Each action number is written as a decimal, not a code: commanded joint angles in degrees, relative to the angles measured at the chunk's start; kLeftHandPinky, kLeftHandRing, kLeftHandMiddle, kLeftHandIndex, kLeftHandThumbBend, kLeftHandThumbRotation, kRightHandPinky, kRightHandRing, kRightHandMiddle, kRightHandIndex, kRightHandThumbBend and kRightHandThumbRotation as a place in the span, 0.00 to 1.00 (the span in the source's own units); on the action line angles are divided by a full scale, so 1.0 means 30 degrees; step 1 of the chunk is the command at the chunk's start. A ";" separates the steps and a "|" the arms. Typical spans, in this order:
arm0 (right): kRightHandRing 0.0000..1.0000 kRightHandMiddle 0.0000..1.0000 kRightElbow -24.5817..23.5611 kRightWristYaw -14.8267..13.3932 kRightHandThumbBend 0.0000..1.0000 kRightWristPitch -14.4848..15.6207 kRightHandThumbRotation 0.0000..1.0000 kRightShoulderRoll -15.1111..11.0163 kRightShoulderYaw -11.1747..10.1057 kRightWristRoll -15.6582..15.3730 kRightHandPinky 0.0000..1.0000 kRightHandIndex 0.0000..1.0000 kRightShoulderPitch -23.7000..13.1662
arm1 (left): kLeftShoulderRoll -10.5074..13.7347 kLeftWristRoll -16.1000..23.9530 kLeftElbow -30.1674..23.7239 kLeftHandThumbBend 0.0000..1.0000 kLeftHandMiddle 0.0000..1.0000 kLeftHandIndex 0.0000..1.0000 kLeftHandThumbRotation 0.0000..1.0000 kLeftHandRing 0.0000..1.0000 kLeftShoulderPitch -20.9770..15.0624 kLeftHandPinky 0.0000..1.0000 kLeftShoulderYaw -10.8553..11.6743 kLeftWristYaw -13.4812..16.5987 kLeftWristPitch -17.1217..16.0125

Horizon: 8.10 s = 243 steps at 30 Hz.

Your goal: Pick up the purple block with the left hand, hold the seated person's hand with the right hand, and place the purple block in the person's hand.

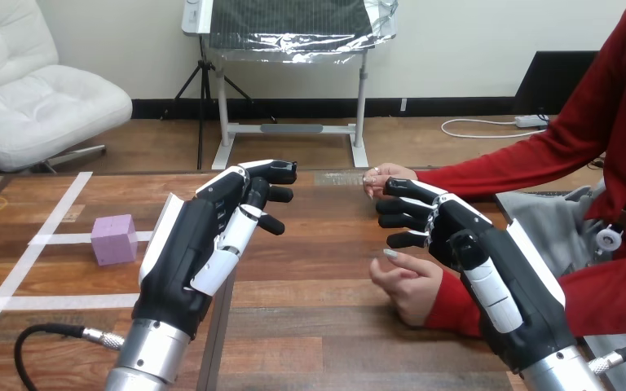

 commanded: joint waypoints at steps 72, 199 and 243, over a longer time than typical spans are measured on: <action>0.78 0.78 -0.1237 -0.0145 0.89 0.0404 0.95 -0.0223 -0.0222 -0.0037 0.72 0.81 -0.0791 | 0.5503 0.4620 1.7558 0.41 0.84 0.80 0.62 0.83 -1.4082 0.75 0.0396 0.3396 0.0229; 0.77 0.78 -0.1875 0.0376 0.91 0.0503 0.98 -0.0772 -0.0116 0.0291 0.69 0.81 -0.0481 | 0.7005 1.2165 2.5299 0.61 1.00 0.99 0.84 1.00 -1.8685 1.00 -0.7193 0.5714 0.7153; 0.77 0.78 -0.1768 0.0649 0.91 0.0123 1.00 -0.0756 -0.0210 0.0651 0.70 0.81 -0.0524 | 0.6641 1.2278 2.5284 0.62 0.99 0.96 0.92 0.99 -1.9120 1.00 -0.8047 0.2651 0.8466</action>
